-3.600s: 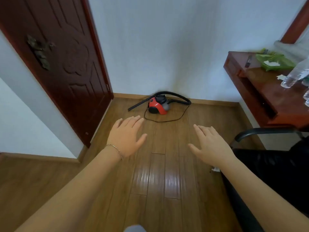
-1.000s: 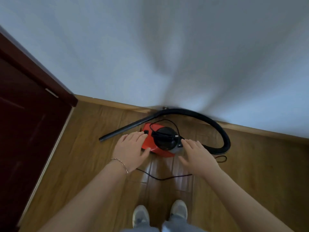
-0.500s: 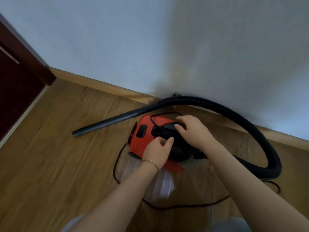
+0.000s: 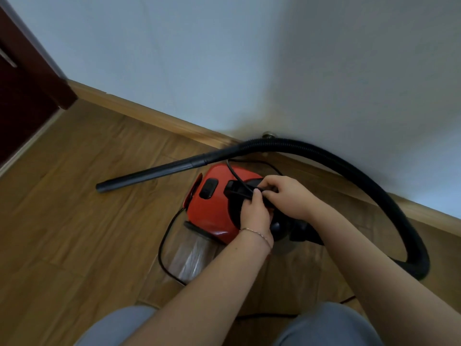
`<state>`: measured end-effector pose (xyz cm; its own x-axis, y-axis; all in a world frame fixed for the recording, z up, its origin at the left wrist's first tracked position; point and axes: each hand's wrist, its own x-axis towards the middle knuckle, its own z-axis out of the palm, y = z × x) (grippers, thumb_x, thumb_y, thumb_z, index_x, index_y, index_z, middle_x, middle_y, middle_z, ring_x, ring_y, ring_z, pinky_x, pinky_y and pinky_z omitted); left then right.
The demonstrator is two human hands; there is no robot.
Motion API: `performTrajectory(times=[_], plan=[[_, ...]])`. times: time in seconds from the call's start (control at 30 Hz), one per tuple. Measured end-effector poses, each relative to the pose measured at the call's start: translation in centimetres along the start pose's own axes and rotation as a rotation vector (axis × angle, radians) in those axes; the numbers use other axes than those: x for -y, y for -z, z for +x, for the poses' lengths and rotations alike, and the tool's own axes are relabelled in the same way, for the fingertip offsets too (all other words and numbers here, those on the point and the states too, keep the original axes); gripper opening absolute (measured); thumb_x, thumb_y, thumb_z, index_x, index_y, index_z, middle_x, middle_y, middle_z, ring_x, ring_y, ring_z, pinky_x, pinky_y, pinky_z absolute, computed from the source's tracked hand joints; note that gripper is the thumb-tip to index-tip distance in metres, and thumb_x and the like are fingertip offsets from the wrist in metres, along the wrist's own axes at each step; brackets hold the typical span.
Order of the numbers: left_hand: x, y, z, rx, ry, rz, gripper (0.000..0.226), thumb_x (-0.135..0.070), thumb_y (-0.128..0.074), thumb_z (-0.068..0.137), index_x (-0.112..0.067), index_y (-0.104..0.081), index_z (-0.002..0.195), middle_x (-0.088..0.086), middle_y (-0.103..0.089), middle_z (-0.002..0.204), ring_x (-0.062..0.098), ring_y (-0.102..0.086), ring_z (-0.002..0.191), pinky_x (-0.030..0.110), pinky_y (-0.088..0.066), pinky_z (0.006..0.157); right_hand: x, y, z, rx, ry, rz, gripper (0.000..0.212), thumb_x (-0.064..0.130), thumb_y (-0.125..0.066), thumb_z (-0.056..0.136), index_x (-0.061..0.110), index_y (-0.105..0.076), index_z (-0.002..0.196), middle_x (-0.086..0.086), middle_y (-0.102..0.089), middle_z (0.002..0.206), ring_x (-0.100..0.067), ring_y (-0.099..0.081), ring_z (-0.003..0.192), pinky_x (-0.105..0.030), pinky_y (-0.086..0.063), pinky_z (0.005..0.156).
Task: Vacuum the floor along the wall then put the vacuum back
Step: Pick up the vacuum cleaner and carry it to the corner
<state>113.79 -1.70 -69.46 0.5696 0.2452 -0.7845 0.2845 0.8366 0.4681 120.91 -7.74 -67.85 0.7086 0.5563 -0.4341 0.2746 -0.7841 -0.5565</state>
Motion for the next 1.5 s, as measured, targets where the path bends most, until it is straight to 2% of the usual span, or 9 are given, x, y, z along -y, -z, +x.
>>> performTrajectory(times=[0.2, 0.37, 0.53, 0.8, 0.93, 1.03, 1.17, 1.33, 1.5], plan=[[-0.2, 0.8, 0.1, -0.088, -0.022, 0.015, 0.032, -0.022, -0.041, 0.098, -0.016, -0.050, 0.127, 0.006, -0.061, 0.100, 0.015, -0.058, 0.082, 0.027, -0.045, 0.062, 0.8, 0.1, -0.3, 0.127, 0.046, 0.022, 0.027, 0.015, -0.053, 0.092, 0.025, -0.054, 0.118, 0.004, -0.058, 0.098, -0.012, -0.057, 0.090, -0.026, -0.048, 0.078], [-0.2, 0.5, -0.3, -0.142, 0.014, -0.125, 0.027, -0.019, -0.034, 0.100, -0.014, -0.041, 0.126, 0.015, -0.062, 0.112, 0.024, -0.059, 0.091, 0.042, -0.046, 0.091, 1.4, 1.8, 2.6, 0.064, 0.051, 0.107, 0.015, 0.017, -0.052, 0.092, 0.020, -0.066, 0.096, 0.000, -0.067, 0.088, -0.010, -0.062, 0.080, -0.025, -0.047, 0.074], [-0.8, 0.5, -0.9, -0.235, 0.048, -0.262, 0.031, -0.018, -0.031, 0.101, -0.010, -0.044, 0.074, 0.008, -0.055, 0.069, 0.021, -0.055, 0.061, 0.036, -0.048, 0.077, 1.3, 1.3, 9.1, -0.222, 0.135, -0.405, 0.031, 0.015, -0.044, 0.092, 0.018, -0.059, 0.119, -0.005, -0.060, 0.118, -0.026, -0.053, 0.110, -0.035, -0.043, 0.088], [0.7, 1.7, 0.0, -0.259, -0.090, -0.048, 0.024, -0.018, -0.034, 0.099, -0.011, -0.046, 0.078, 0.005, -0.063, 0.054, 0.028, -0.063, 0.065, 0.044, -0.054, 0.078, 2.0, -1.7, 15.4, -0.123, 0.288, -0.789, 0.058, 0.006, -0.044, 0.090, 0.032, -0.037, 0.141, 0.003, -0.043, 0.146, -0.023, -0.034, 0.135, -0.041, -0.025, 0.112], [0.7, 1.9, 0.8, -0.334, -0.123, 0.073, 0.021, -0.018, -0.035, 0.099, -0.007, -0.048, 0.087, 0.016, -0.063, 0.089, 0.033, -0.061, 0.090, 0.038, -0.048, 0.080, 2.0, -3.1, 17.2, -0.059, 0.283, -0.846, 0.063, 0.014, -0.046, 0.093, 0.035, -0.024, 0.147, 0.004, -0.033, 0.154, -0.022, -0.023, 0.142, -0.047, -0.011, 0.117], [0.8, 1.7, 1.2, -0.348, -0.115, 0.084, 0.020, -0.018, -0.035, 0.099, -0.009, -0.046, 0.085, 0.019, -0.059, 0.103, 0.035, -0.058, 0.101, 0.039, -0.047, 0.084, 2.0, -4.0, 17.9, -0.034, 0.240, -0.860, 0.066, 0.016, -0.046, 0.094, 0.034, -0.015, 0.150, -0.001, -0.039, 0.149, -0.026, -0.024, 0.142, -0.053, -0.005, 0.116], [1.0, 1.6, 1.2, -0.319, -0.099, 0.034, 0.024, -0.021, -0.036, 0.097, -0.015, -0.047, 0.076, 0.017, -0.061, 0.090, 0.038, -0.060, 0.093, 0.054, -0.048, 0.090, 1.7, -4.7, 18.1, -0.065, 0.216, -0.878, 0.057, 0.019, -0.044, 0.096, 0.035, -0.024, 0.146, -0.005, -0.046, 0.140, -0.028, -0.038, 0.131, -0.052, -0.012, 0.113], [0.9, 1.4, 0.9, -0.270, -0.131, -0.066, 0.025, -0.015, -0.034, 0.098, -0.011, -0.044, 0.075, 0.005, -0.054, 0.061, 0.018, -0.052, 0.047, 0.028, -0.046, 0.053, 1.9, -3.7, 16.9, -0.023, 0.290, -0.878, 0.037, 0.041, -0.046, 0.095, 0.034, -0.043, 0.132, -0.004, -0.053, 0.125, -0.029, -0.051, 0.117, -0.041, -0.040, 0.089], [0.6, 1.5, 0.5, -0.207, -0.104, -0.172, 0.020, -0.015, -0.032, 0.097, -0.013, -0.044, 0.081, 0.004, -0.052, 0.057, 0.017, -0.049, 0.041, 0.027, -0.045, 0.052, 1.5, -1.0, 13.9, -0.083, 0.330, -0.906, 0.037, 0.052, -0.046, 0.092, 0.028, -0.044, 0.120, -0.004, -0.059, 0.103, -0.029, -0.062, 0.089, -0.034, -0.046, 0.062]])
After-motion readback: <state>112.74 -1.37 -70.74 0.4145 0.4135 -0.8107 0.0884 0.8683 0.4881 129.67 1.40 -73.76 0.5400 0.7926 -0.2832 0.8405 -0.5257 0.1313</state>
